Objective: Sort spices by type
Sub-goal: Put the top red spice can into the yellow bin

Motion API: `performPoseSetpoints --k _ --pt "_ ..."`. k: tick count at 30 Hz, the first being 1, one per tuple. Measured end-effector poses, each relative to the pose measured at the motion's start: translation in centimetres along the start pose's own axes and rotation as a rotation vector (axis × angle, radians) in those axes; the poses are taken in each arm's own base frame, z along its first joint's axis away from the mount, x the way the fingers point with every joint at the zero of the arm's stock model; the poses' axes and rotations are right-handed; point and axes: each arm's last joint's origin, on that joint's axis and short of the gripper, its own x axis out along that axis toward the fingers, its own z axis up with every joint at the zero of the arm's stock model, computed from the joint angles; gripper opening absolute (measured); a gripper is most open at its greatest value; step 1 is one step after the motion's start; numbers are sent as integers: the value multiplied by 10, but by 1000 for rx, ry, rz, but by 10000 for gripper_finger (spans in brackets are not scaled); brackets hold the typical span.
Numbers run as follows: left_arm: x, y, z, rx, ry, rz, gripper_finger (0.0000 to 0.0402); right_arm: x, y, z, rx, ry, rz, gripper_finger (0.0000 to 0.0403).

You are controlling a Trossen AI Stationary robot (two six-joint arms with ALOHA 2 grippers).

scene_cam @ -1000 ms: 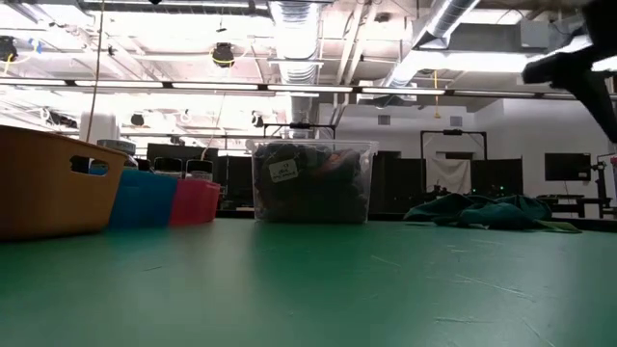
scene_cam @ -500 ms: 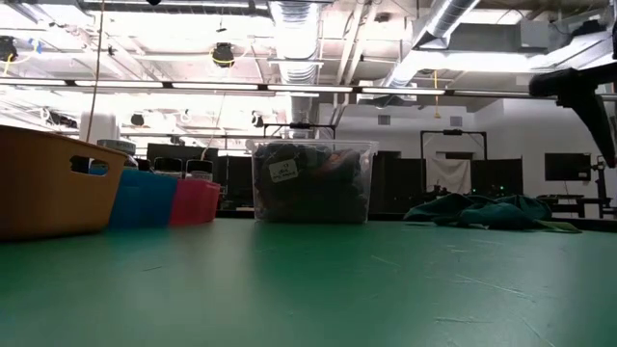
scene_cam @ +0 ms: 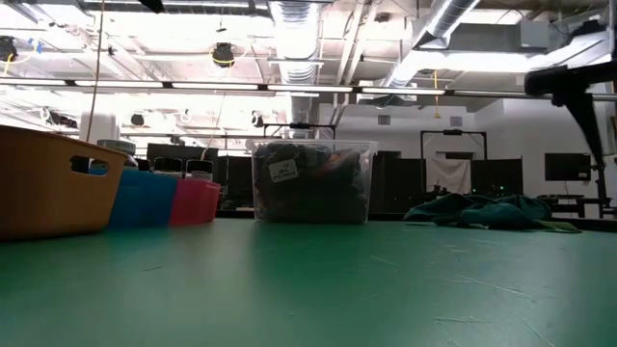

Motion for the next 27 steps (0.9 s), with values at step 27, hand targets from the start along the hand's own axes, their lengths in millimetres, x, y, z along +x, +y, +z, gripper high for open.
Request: performPoseSetpoints --k 27 --pt "0 0 -1 17 34 -14 249 1 -13 7 -148 -124 16 346"
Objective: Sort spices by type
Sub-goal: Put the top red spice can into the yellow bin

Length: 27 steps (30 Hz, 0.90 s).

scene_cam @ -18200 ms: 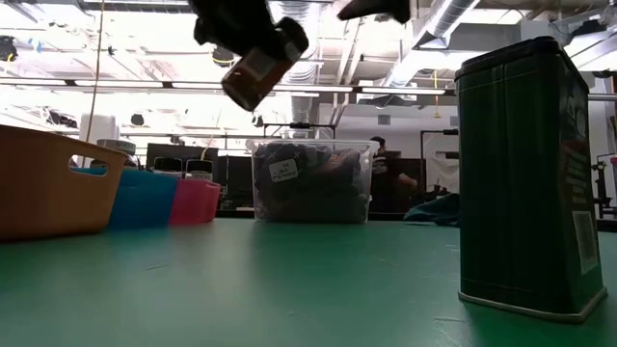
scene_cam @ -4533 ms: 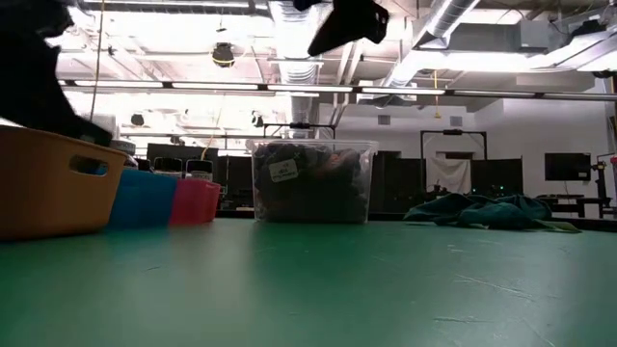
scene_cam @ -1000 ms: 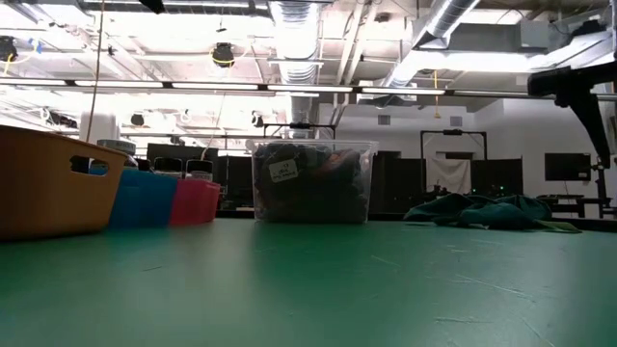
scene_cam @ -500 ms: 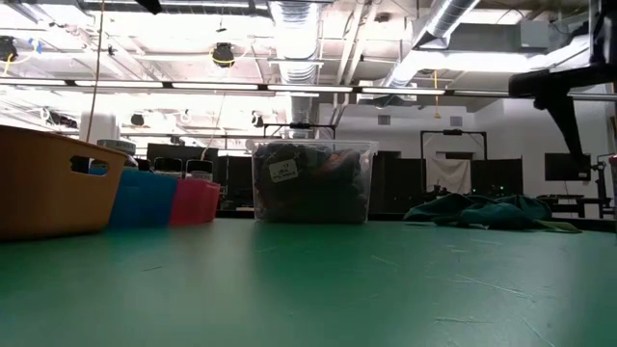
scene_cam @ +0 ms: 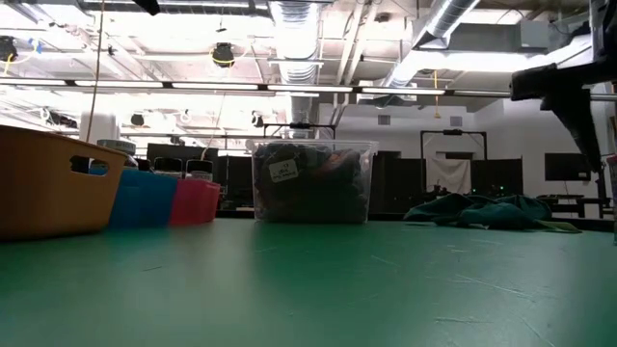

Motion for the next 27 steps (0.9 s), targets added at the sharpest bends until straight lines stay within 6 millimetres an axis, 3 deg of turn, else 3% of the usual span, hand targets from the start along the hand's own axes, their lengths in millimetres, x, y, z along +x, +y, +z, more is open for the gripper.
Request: performPoseSetpoints --k 11,27 --pt "0 0 0 26 0 1 249 0 1 0 3 -3 19 241" --pt "3 2 2 21 1 20 249 -6 -9 -9 261 33 39 243"
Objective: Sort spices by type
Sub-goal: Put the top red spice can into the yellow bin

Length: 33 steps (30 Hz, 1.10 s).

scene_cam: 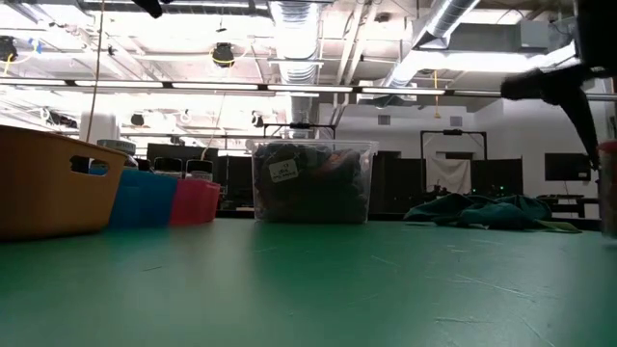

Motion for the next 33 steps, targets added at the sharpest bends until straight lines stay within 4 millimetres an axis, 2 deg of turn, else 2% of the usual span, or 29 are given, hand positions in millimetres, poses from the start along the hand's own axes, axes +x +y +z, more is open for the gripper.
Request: performPoseSetpoints --k 6,12,17,20,23,33 --pt "2 3 2 -1 5 17 249 -29 -11 -2 116 -82 -39 242" --pt "-1 9 4 -25 -4 6 249 -69 -21 -21 303 -173 -67 242" --pt "-6 18 7 -36 -37 4 249 -107 -17 -33 395 -281 -39 242" --pt "-8 21 8 -45 -55 5 249 -127 -10 -31 416 -384 38 242" --pt "-9 24 9 -51 -60 5 249 -138 3 -26 412 -426 117 243" --pt "-7 26 11 -33 -65 28 249 -139 64 0 436 -430 243 244"
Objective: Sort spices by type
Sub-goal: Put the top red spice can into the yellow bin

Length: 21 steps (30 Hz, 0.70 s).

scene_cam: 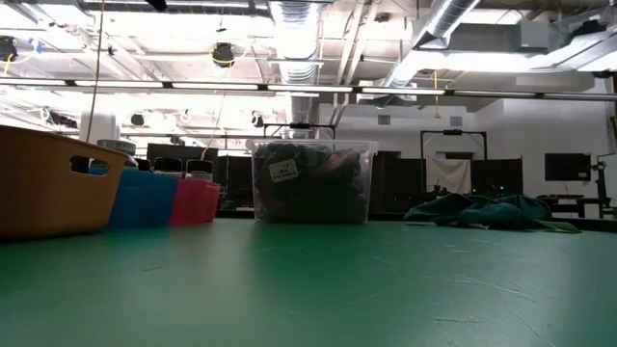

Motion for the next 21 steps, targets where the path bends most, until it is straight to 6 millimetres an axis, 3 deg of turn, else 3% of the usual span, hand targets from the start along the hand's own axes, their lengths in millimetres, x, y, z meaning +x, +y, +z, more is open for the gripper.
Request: performPoseSetpoints --k 14,21 --pt "3 -5 10 65 -64 -34 249 44 51 -5 428 159 19 244" --pt "-11 4 34 1 -113 -78 249 58 63 -17 751 174 -12 244"
